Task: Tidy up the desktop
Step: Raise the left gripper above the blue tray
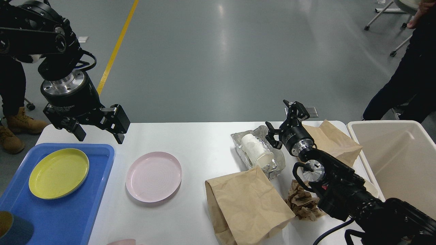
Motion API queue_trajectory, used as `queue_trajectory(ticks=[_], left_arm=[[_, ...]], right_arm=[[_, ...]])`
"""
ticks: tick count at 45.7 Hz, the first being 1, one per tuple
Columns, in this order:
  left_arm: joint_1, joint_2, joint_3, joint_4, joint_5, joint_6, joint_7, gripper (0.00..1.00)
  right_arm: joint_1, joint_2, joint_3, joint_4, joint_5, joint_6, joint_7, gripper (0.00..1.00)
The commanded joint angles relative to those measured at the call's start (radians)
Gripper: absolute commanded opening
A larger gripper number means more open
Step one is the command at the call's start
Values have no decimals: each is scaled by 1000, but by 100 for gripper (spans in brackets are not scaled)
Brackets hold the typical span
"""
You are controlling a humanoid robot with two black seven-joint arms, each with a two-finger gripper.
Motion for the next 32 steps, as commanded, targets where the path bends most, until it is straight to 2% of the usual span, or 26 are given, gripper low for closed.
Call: queue_trajectory(ticks=[1,25,32], left_arm=[[1,3,0,0,-2,-3,0,93],[-13,-2,34,-1,-2,-3,0,93],[-16,-7,86,-1,-18,-3,-34,93]], right_arm=[[0,0,0,0,0,0,0,100],[2,0,0,0,0,0,0,100],[2,0,0,0,0,0,0,100]])
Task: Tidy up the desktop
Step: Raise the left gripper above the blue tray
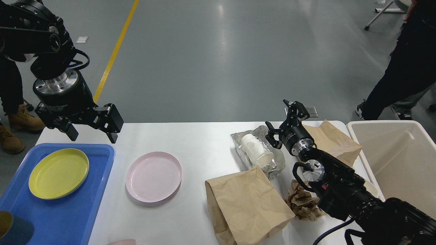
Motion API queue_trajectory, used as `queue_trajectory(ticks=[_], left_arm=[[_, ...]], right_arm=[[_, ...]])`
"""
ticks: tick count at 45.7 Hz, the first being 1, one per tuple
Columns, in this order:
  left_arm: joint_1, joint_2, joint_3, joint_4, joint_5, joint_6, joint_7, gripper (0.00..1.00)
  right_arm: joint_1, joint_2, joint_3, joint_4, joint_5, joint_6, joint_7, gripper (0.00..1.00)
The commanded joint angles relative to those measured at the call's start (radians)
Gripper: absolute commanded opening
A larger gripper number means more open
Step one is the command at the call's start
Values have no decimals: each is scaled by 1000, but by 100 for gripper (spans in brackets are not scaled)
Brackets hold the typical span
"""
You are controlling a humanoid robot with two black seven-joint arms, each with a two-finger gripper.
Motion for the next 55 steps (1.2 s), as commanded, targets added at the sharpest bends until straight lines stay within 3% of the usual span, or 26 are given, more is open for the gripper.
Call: queue_trajectory(ticks=[1,55], left_arm=[[-3,-4,49,-2,-12,0,-33,93],[-29,27,52,15,-14,0,-31,93]], right_arm=[[0,0,0,0,0,0,0,100],[0,0,0,0,0,0,0,100]])
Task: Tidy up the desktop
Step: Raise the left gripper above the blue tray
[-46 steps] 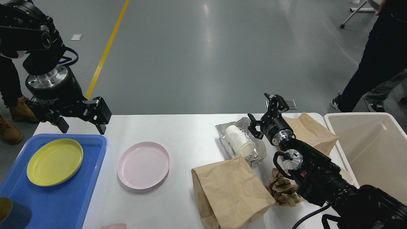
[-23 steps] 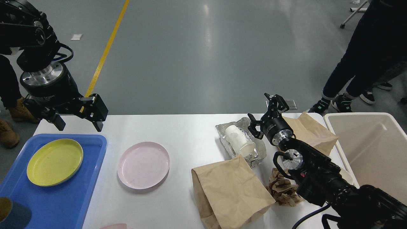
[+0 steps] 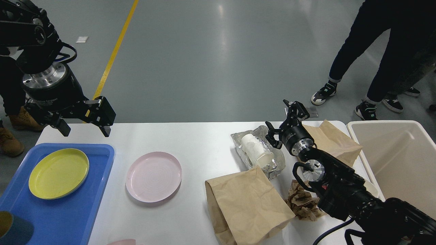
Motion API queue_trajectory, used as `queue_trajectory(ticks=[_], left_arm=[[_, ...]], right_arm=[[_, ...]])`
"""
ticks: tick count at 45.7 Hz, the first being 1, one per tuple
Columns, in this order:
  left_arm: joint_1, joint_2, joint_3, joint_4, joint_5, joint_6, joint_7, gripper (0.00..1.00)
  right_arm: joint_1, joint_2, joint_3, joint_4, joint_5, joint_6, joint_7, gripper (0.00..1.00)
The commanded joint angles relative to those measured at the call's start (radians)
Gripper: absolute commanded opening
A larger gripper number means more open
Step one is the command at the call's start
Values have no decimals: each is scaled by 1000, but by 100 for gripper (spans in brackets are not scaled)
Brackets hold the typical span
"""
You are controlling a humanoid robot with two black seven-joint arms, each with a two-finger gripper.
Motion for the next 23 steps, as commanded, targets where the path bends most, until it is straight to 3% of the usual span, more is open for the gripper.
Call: queue_trajectory(ticks=[1,20,23], left_arm=[[-7,7,1,2,0,0,-1,93],[-73,41,14,-67,3,0,2,93],[-91,46,24,-121,11,68,11,93]], right_arm=[[0,0,0,0,0,0,0,100],[0,0,0,0,0,0,0,100],[0,0,0,0,0,0,0,100]])
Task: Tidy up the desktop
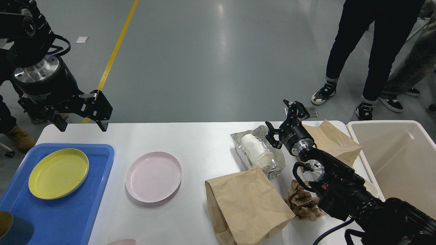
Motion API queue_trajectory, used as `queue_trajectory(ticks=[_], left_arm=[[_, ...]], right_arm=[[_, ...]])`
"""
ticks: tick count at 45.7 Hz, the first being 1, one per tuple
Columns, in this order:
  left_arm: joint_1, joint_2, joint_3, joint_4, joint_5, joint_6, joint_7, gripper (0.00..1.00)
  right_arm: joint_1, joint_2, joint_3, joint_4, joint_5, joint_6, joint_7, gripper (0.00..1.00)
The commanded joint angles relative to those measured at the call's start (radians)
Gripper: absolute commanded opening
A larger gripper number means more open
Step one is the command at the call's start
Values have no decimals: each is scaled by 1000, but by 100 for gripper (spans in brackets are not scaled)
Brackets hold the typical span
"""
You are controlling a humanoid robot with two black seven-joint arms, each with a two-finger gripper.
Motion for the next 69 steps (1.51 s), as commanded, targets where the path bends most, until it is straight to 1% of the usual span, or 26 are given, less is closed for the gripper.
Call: queue_trajectory(ticks=[1,4,7,9,12,17,20,23,27,33,42,55,61,65,69], left_arm=[[-31,13,15,-93,11,108,19,93],[-40,15,25,-155,14,225,47,93],[-52,16,23,-239,14,315,82,93],[-65,19,23,-291,14,360,102,93],[-80,21,23,-336,14,384,110,93],[-100,21,23,-391,15,384,113,92],[-111,23,25,-400,17,375,114,92],[-114,26,22,-400,17,339,114,92],[-128,29,22,-397,-2,277,125,92],[-114,53,51,-397,-93,243,125,91],[-106,56,126,-396,-233,256,127,90],[-26,53,120,-384,-252,256,127,90],[-20,47,97,-368,-235,225,134,92],[-25,44,86,-328,-212,214,134,92],[-33,42,57,-310,-181,185,134,92]], right_arm=[[0,0,0,0,0,0,0,100],[0,0,0,0,0,0,0,100],[0,0,0,0,0,0,0,100],[0,0,0,0,0,0,0,100],[0,0,0,0,0,0,0,100],[0,0,-2,0,0,0,0,100],[0,0,0,0,0,0,0,100],[0,0,0,0,0,0,0,100],[0,0,0,0,0,0,0,100],[0,0,0,0,0,0,0,100],[-2,0,0,0,0,0,0,100],[0,0,0,0,0,0,0,100],[0,0,0,0,0,0,0,100],[0,0,0,0,0,0,0,100],[0,0,0,0,0,0,0,100]])
